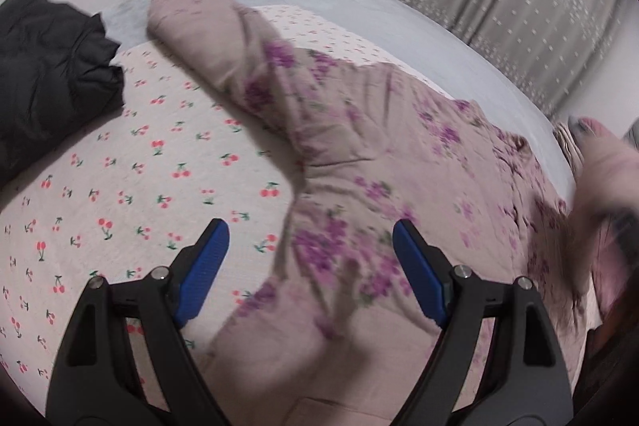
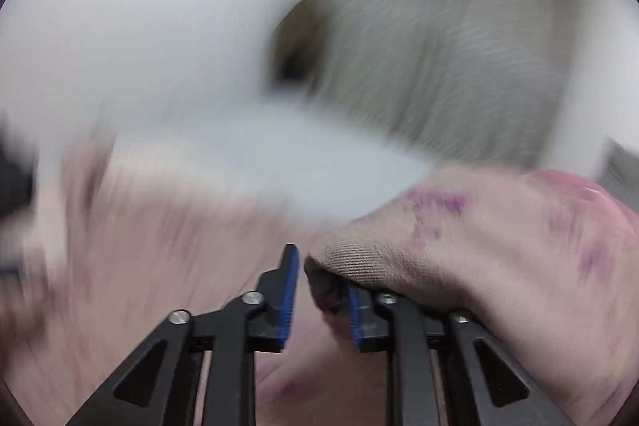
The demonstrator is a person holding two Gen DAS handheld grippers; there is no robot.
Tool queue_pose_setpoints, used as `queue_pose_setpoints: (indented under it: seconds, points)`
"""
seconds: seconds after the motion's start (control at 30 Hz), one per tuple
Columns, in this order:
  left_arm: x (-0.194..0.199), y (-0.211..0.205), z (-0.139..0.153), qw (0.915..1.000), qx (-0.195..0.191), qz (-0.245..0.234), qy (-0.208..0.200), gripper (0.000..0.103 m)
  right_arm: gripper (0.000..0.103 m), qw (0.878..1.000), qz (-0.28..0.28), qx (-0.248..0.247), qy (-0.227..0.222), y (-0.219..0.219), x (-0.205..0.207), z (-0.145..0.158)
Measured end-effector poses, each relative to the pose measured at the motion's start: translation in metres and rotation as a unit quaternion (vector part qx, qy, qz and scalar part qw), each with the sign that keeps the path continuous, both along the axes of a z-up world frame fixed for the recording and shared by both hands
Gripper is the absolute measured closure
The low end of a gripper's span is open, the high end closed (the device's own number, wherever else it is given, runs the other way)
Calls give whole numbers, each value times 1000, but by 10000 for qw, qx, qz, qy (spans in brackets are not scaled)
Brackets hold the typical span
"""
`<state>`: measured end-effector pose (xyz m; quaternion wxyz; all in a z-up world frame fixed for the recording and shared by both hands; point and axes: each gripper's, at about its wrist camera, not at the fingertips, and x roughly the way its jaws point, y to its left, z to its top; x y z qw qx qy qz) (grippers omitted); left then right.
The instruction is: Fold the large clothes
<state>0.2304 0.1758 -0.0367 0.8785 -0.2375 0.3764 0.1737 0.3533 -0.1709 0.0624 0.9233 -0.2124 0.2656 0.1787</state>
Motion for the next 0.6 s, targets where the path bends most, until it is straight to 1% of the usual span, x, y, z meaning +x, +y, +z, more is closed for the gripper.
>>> queue_pose_setpoints:
  seconds: [0.03, 0.07, 0.1, 0.13, 0.17, 0.2, 0.23, 0.27, 0.3, 0.37, 0.43, 0.47, 0.53, 0.6]
  points:
    - [-1, 5, -1, 10000, -52, 38, 7, 19, 79, 9979, 115, -463, 447, 27, 2, -38]
    - [-1, 8, -2, 9999, -101, 64, 5, 19, 79, 9923, 225, -798, 923, 48, 4, -78]
    - [-2, 10, -3, 9998, -154, 82, 2, 19, 79, 9883, 260, -961, 1157, 55, 3, -101]
    - [-2, 13, -4, 9997, -223, 87, 12, 19, 79, 9868, 236, -1039, 1223, 58, 2, -115]
    - [-2, 14, -4, 9996, -259, 85, 13, 19, 77, 9876, 211, -1029, 1168, 57, 1, -118]
    - [-2, 15, -4, 9995, -292, 68, 2, 19, 72, 9894, 197, -924, 1106, 52, 1, -117]
    - [-2, 15, -4, 9996, -292, 47, -6, 19, 67, 9901, 151, -708, 1207, 45, 3, -110]
    - [-2, 15, -3, 9996, -271, 42, -6, 19, 56, 9899, 139, -373, 1358, 34, 6, -100]
    - [-2, 15, -2, 9997, -257, 39, -5, 19, 48, 9888, 192, -83, 1476, 24, 8, -91]
    - [-2, 15, -1, 9996, -291, 46, -32, 19, 45, 9853, 403, 315, 1627, 11, 8, -76]
    - [-2, 17, -1, 9994, -330, 64, -46, 19, 42, 9845, 386, 644, 1585, -1, 12, -60]
    - [-2, 17, -1, 9994, -335, 75, -44, 19, 41, 9837, 258, 850, 1565, -4, 16, -54]
    - [-2, 18, -3, 9994, -320, 92, -10, 19, 40, 9790, -13, 1226, 1630, -5, 27, -48]
    - [-2, 19, -4, 9994, -326, 96, 13, 19, 40, 9759, -318, 1322, 1706, 3, 33, -57]
